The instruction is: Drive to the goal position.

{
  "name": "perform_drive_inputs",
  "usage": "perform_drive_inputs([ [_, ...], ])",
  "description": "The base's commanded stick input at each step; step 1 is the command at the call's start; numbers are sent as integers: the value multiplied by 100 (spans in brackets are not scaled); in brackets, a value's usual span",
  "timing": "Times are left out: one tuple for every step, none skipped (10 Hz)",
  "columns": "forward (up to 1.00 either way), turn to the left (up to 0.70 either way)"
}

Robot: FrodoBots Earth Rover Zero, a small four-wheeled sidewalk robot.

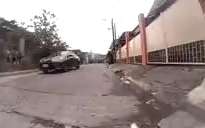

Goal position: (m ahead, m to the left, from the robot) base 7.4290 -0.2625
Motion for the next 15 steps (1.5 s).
perform_drive_inputs([
  [100,0],
  [100,0],
  [100,0],
  [100,0],
  [100,0],
  [100,0],
  [100,0],
  [100,0],
  [100,0],
  [100,0],
  [100,0],
  [100,0],
  [100,0],
  [100,0],
  [100,0],
])
